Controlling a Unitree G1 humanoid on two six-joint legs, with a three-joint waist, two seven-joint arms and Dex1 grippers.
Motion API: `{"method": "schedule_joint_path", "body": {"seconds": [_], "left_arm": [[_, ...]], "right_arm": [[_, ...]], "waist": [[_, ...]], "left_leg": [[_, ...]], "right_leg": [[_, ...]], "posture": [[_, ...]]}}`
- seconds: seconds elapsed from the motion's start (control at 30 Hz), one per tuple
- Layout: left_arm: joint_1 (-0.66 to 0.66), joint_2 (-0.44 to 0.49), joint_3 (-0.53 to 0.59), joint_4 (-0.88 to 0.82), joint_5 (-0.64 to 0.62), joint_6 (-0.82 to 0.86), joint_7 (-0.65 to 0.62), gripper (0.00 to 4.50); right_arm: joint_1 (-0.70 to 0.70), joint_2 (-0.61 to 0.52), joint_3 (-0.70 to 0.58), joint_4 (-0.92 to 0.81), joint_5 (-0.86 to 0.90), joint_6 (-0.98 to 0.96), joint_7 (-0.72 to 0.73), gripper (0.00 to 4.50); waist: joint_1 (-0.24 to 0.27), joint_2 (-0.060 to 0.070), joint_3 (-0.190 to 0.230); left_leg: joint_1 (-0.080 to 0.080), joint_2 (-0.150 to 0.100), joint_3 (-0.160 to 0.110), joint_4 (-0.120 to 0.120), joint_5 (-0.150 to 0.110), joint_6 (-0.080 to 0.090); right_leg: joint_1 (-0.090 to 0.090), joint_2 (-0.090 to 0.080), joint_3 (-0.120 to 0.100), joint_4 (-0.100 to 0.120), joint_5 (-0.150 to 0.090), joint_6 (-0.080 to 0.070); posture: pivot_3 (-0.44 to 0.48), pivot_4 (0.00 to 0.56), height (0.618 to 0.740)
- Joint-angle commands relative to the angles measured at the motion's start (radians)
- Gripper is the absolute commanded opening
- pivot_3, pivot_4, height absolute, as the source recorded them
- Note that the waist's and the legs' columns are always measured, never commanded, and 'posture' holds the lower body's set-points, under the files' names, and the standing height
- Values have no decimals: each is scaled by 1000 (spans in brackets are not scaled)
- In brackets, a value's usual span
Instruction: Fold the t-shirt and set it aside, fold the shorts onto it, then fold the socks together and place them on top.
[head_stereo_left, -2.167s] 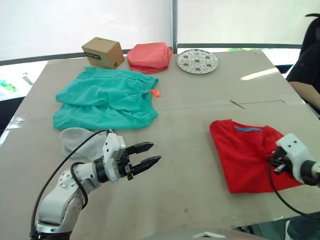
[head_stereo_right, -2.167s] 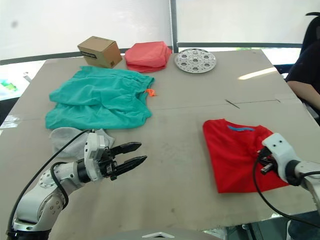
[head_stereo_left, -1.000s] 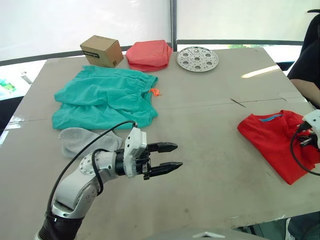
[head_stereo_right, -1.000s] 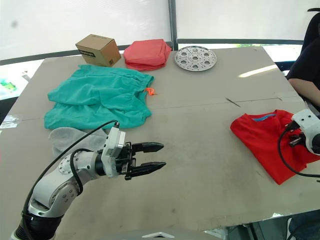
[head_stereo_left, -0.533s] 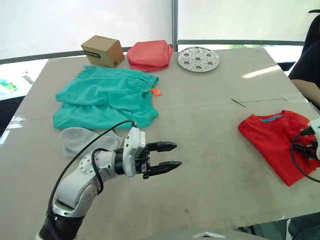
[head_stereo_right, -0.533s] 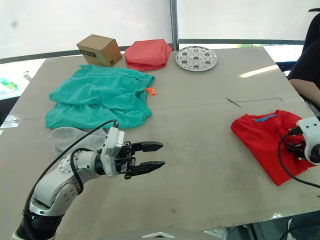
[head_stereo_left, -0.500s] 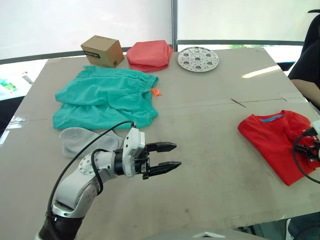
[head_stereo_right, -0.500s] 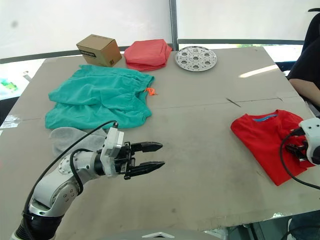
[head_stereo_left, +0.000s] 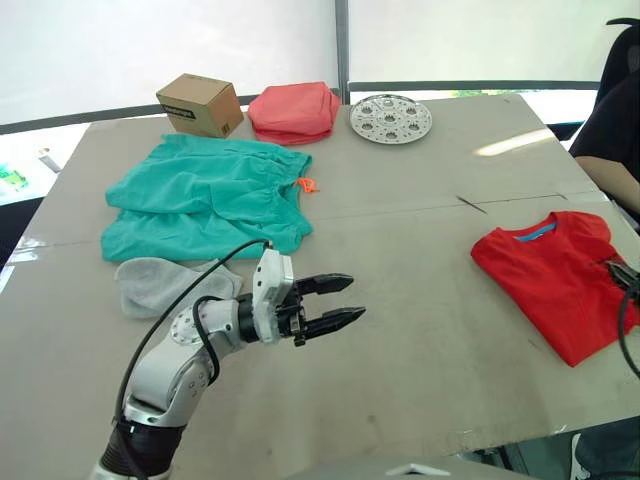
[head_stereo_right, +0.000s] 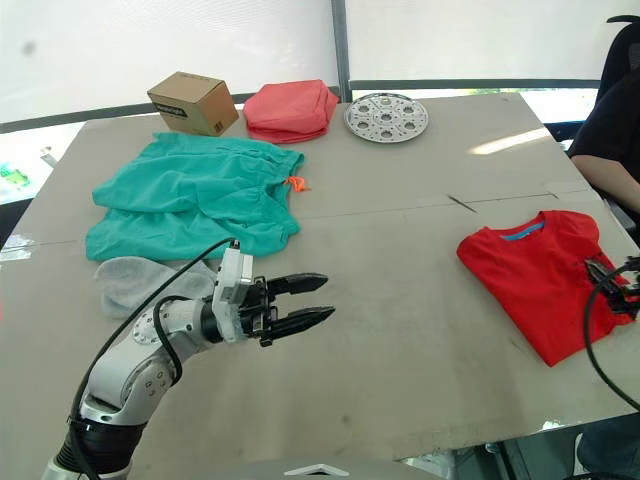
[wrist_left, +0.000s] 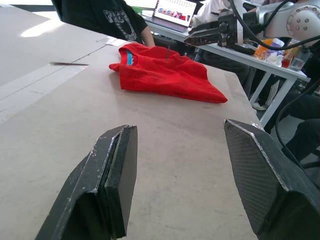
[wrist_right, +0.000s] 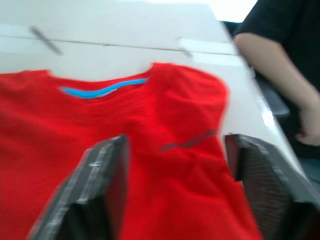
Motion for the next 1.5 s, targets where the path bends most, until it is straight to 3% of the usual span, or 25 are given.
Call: {"method": "schedule_joint_path", "body": {"seconds": [0.03, 0.1, 0.13, 0.4, 0.5, 0.6, 0.7, 0.77, 0.8, 0.83, 0.87, 0.93, 0.97, 1.1, 1.2, 1.4, 1.5], "left_arm": [[-6, -5, 1, -15, -1, -9, 6, 2979], [-3, -5, 2, -21, -2, -6, 9, 2979], [0, -6, 2, -24, -2, -5, 11, 2979], [15, -7, 7, -31, 5, -12, 28, 2979], [17, -10, 15, -32, 2, -9, 42, 2979], [21, -20, 55, -25, -24, 25, 97, 2979], [18, -38, 117, 6, -26, 45, 182, 2979], [5, -43, 169, 35, -21, 49, 228, 2979], [-2, -36, 195, 47, -34, 64, 238, 3226], [-12, -19, 216, 66, -27, 73, 247, 3375], [-24, 1, 228, 91, -5, 68, 248, 3752], [-62, 49, 237, 150, 47, 59, 248, 4445], [-87, 76, 221, 184, 92, 52, 254, 4500], [-272, 155, 80, 363, 309, 36, 284, 4500], [-390, 154, -8, 442, 376, 92, 269, 4500], [-545, 141, -121, 537, 443, 238, 233, 4500], [-591, 127, -191, 649, 530, 191, 240, 4500]], "right_arm": [[11, 47, 106, -25, -37, 47, -91, 1275], [27, 73, 184, -23, -57, 76, -124, 323], [21, 103, 207, -16, -51, 103, -146, 82], [-255, 342, 246, 108, -57, 147, -383, 82], [-271, 338, 249, 103, -61, 137, -395, 82], [-202, 271, 271, 39, -56, 83, -320, 82], [-92, 192, 260, -30, -43, -23, -217, 880], [-36, 174, 218, -88, 27, -109, -117, 1863], [-10, 161, 208, -121, 59, -156, -59, 2387], [12, 146, 203, -161, 99, -183, 1, 2584], [25, 129, 209, -201, 135, -207, 60, 3243], [26, 90, 235, -279, 237, -196, 156, 3885], [15, 71, 256, -305, 275, -179, 180, 4441], [-82, 14, 410, -399, 335, -172, 238, 4441], [-137, -21, 499, -422, 300, -191, 250, 4441], [-150, -72, 556, -436, 273, -236, 275, 4441], [-116, -74, 550, -414, 239, -288, 280, 4441]], "waist": [[0, -1, 0], [2, 0, 0], [2, 0, 0], [-21, -4, -3], [-21, -3, -3], [-18, -2, -2], [-10, 0, -1], [-4, 1, -1], [-5, 1, -1], [-5, 1, -1], [-5, 2, 0], [-8, 2, 0], [-8, 2, 0], [-1, 0, 1], [6, -2, 1], [1, -8, 2], [1, -8, 2]], "left_leg": [[0, 0, 0, 0, 0, 0], [0, 0, -1, 0, 0, -1], [0, 0, -1, 0, 0, -1], [2, 1, 0, 0, -2, -5], [2, 1, 0, 0, -2, -5], [1, 1, -1, 0, 1, -2], [0, 0, -1, -2, 1, -2], [1, 0, 0, -3, 1, -2], [1, 1, -1, -3, 1, -1], [1, 1, 0, -3, 1, -2], [1, 2, 0, -3, 1, -2], [2, 2, 0, -3, 1, -2], [2, 3, 0, -3, 1, -2], [2, 3, -2, -1, -1, -5], [0, 1, -4, 1, 1, -2], [-3, -2, -4, 0, 3, -6], [-5, -1, -4, -1, 4, -6]], "right_leg": [[0, 0, 0, 0, 0, 0], [0, 0, 0, 0, 0, 0], [0, 0, 0, 0, 0, 0], [-1, 4, 2, 1, 2, 0], [-2, 5, 2, 1, 3, -2], [-2, 6, 1, 1, 6, 0], [-3, 6, 1, -1, 6, 0], [-3, 6, 1, -2, 6, 0], [-3, 6, 1, -2, 6, 1], [-3, 6, 2, -2, 6, 1], [-2, 6, 1, -2, 4, 4], [-2, 6, 2, -1, 4, 5], [-2, 6, 2, -1, 4, 5], [-1, 7, -1, 0, 4, 5], [-1, 7, -3, -1, 4, 6], [-4, 5, -2, -3, 7, 2], [-6, 5, -2, -2, 7, 2]], "posture": [[0, 150, 740], [0, 150, 740], [0, 150, 740], [0, 150, 740], [0, 150, 740], [0, 150, 740], [0, 150, 740], [0, 150, 740], [0, 150, 740], [0, 150, 740], [0, 150, 740], [0, 150, 740], [0, 150, 740], [0, 150, 740], [0, 150, 740], [0, 150, 740], [0, 150, 740]]}}
